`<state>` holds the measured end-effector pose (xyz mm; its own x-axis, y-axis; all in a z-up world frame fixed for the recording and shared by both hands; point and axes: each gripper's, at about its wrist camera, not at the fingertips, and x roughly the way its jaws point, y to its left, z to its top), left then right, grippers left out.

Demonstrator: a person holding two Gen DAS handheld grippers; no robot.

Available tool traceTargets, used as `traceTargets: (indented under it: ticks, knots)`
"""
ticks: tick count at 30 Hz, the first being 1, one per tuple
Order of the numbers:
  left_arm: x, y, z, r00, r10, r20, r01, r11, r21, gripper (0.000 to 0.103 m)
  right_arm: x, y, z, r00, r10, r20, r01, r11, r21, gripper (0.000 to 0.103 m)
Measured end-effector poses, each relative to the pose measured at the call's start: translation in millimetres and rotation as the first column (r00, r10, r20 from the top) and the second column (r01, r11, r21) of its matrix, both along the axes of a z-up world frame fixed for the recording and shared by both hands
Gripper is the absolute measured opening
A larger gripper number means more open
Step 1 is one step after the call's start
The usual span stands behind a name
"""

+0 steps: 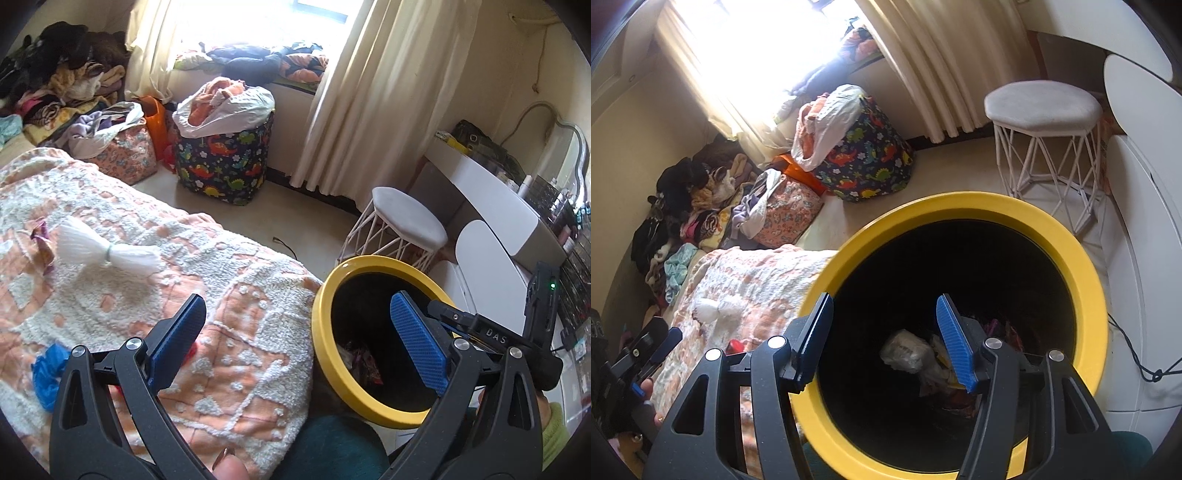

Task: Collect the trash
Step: 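Move both open tools back over the remaining wrappers on the bed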

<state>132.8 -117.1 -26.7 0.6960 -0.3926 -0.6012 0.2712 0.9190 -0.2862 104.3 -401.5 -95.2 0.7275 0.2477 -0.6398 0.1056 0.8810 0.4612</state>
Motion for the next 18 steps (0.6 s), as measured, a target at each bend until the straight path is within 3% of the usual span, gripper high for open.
traceTargets:
  ticks: [18]
  knots:
    - [-17, 65, 5, 0.991, 0.129, 0.029, -0.129, 0.992, 0.012, 0.092, -10, 87, 27, 0.976, 0.193, 0.104, -0.185, 0.979, -0.081, 0.061]
